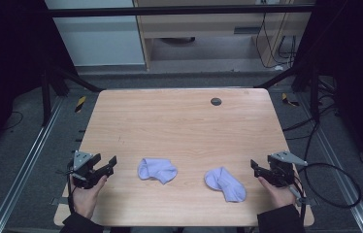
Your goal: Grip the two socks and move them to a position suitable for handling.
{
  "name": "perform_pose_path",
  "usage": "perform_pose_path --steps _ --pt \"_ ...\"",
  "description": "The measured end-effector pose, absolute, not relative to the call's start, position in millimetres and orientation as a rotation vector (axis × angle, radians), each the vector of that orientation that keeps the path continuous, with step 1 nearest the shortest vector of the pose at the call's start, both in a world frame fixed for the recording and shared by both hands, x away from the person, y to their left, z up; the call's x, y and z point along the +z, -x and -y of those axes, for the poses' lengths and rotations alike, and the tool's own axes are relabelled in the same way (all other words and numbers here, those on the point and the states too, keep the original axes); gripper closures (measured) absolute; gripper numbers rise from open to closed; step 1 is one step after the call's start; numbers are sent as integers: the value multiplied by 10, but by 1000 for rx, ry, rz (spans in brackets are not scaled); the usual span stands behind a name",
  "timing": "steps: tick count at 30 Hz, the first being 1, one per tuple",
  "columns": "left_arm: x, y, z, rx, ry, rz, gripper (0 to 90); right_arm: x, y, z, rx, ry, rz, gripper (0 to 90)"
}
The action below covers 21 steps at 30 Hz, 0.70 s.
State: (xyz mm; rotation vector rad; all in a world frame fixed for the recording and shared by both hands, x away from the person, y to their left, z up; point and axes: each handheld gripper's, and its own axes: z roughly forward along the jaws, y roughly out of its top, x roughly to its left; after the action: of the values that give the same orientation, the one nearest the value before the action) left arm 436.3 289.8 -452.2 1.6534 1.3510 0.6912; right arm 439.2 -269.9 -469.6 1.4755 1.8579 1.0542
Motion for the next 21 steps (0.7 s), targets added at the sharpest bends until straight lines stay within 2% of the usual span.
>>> perform_pose_path --steps 10,21 --pt "-4552 -4300 -2632 657 -1759 -1264 363 -4583 -4347 2576 1101 -1469 -1875 355" --pt "-4518 -4276 -2341 598 -1802 -1187 366 -4476 -4321 2361 1146 -1418 -1944 371"
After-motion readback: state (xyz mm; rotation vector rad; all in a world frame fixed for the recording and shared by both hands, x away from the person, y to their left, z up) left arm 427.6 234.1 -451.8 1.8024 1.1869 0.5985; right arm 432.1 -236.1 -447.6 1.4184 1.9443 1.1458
